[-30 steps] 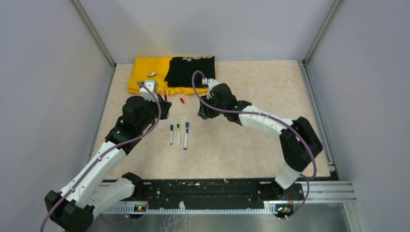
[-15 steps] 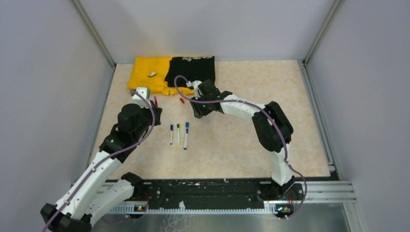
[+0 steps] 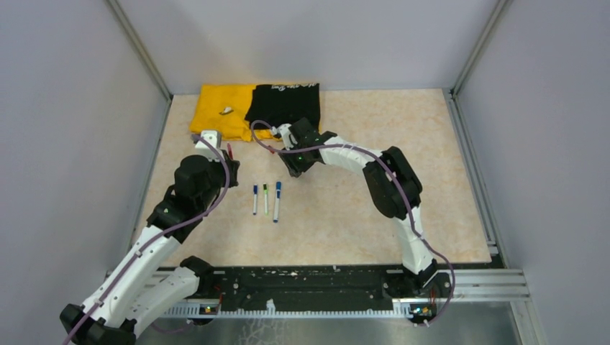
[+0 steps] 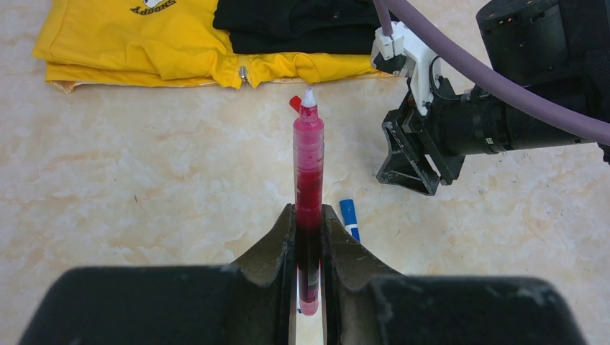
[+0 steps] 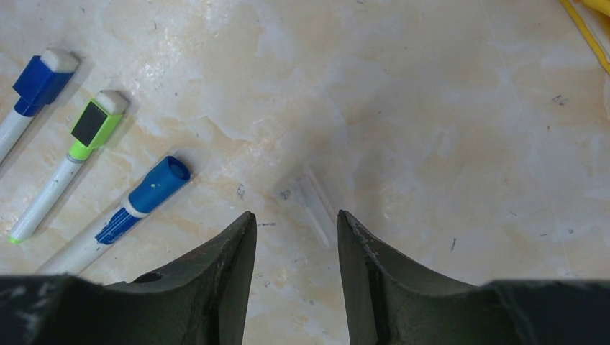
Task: Insert the pens into the pen caps
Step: Adjust the pen cap at the center of the board, then insert the pen cap onto the pen.
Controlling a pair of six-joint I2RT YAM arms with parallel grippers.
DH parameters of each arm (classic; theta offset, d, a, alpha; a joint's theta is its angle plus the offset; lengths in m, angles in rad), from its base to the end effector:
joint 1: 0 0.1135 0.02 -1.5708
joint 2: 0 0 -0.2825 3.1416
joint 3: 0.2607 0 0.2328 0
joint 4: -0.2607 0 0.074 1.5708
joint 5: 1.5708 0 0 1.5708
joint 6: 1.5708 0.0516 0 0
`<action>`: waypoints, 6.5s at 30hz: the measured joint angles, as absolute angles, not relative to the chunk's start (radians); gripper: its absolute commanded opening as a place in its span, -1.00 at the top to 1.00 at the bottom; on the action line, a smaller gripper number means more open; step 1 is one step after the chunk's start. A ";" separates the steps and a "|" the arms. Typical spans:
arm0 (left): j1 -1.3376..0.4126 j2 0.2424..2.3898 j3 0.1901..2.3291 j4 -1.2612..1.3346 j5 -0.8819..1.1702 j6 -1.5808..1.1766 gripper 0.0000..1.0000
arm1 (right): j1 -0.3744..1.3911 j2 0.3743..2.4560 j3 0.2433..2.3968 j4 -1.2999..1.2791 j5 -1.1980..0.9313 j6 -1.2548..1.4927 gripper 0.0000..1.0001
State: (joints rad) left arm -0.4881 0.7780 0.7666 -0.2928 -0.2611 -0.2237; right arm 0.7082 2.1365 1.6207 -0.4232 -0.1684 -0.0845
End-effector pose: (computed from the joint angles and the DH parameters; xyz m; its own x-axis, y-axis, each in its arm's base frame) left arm 0.1498 -0.0645 0.3321 -0.3102 -0.0779 -0.9475 0.1710 0.9758 -0.1363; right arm 0.3517 0.3126 0.1925 -0.5503 -0.5808 -0.5999 -0.7656 0.6377 0.0849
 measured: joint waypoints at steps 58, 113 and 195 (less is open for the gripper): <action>-0.496 1.039 0.858 -0.055 0.502 -0.273 1.00 | 0.669 1.157 0.895 -0.004 -0.522 0.308 1.00; -0.565 0.907 0.861 -0.176 -0.074 -0.218 1.00 | 0.796 1.513 0.810 -0.323 -0.098 0.100 0.86; -0.565 0.926 0.859 -0.187 -0.099 -0.216 1.00 | 0.826 1.544 0.949 -0.418 0.205 0.722 0.23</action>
State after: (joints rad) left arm -0.5652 0.9257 0.8593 -0.1875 -0.0990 -0.2165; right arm 0.8265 1.5444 0.9493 -0.4183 0.2047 0.7219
